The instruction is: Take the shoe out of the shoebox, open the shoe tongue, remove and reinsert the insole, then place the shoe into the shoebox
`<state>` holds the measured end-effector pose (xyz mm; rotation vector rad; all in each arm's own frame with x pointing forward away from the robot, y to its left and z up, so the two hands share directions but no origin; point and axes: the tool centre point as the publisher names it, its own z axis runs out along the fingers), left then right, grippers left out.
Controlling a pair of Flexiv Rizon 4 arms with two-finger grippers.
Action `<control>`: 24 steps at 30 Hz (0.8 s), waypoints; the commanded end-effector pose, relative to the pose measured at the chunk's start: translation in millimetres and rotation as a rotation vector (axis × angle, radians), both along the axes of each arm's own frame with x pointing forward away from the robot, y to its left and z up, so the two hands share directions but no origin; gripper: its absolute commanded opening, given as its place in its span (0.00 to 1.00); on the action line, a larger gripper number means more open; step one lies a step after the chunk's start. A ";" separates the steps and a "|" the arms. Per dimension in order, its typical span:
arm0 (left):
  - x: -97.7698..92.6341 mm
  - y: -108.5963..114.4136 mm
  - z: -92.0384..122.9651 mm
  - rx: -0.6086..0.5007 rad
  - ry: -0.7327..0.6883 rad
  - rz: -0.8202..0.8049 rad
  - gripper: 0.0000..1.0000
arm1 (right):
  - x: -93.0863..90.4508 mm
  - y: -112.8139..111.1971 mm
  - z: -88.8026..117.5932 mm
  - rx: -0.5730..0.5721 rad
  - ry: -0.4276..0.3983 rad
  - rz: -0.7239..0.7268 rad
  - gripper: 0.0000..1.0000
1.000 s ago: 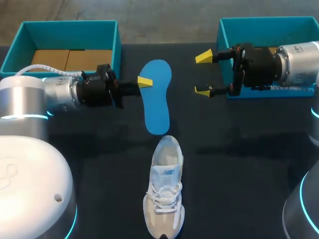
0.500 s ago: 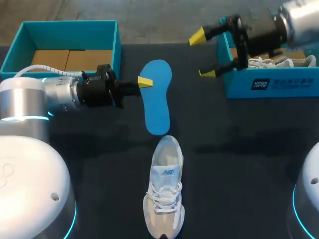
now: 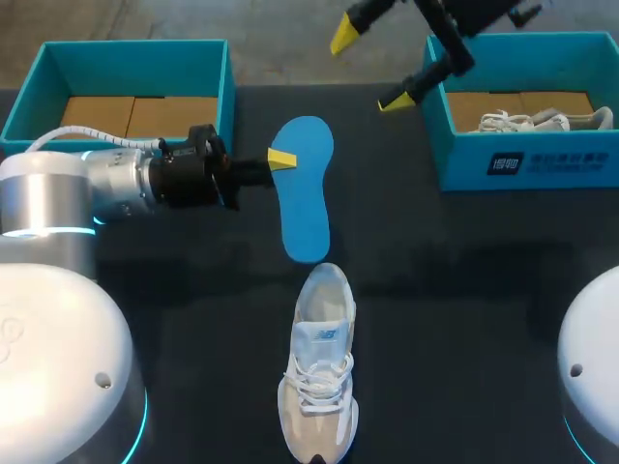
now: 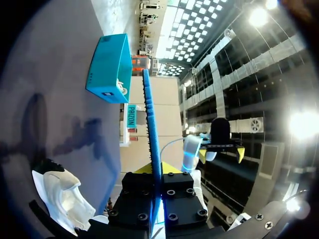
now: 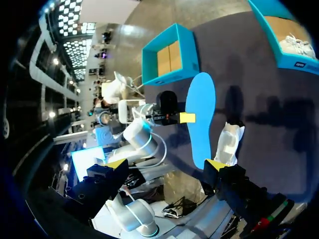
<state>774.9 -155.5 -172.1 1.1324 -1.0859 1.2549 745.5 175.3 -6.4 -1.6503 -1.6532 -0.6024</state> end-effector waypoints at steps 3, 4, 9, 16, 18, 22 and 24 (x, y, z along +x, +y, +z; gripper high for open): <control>-0.7 0.7 0.4 0.003 0.000 0.000 0.00 | -4.3 15.5 11.5 -0.649 -0.014 0.048 1.00; -0.7 0.7 0.4 0.003 0.000 0.000 0.00 | -6.3 17.2 11.7 -0.668 -0.015 0.046 1.00; -0.7 0.7 0.4 0.003 0.000 0.000 0.00 | -13.8 27.4 10.5 -0.749 -0.016 0.054 1.00; -0.7 0.7 0.4 0.003 0.000 0.000 0.00 | -17.3 44.0 4.2 -0.812 -0.013 0.103 1.00; -0.7 0.7 0.4 0.003 0.000 0.000 0.00 | -18.2 48.0 2.8 -0.837 -0.010 0.110 1.00; -0.7 0.7 0.4 0.003 0.000 0.000 0.00 | -21.3 55.3 0.7 -0.844 -0.016 0.123 1.00; -0.7 0.7 0.4 0.003 0.000 0.000 0.00 | -21.9 57.0 -0.7 -0.845 -0.016 0.124 1.00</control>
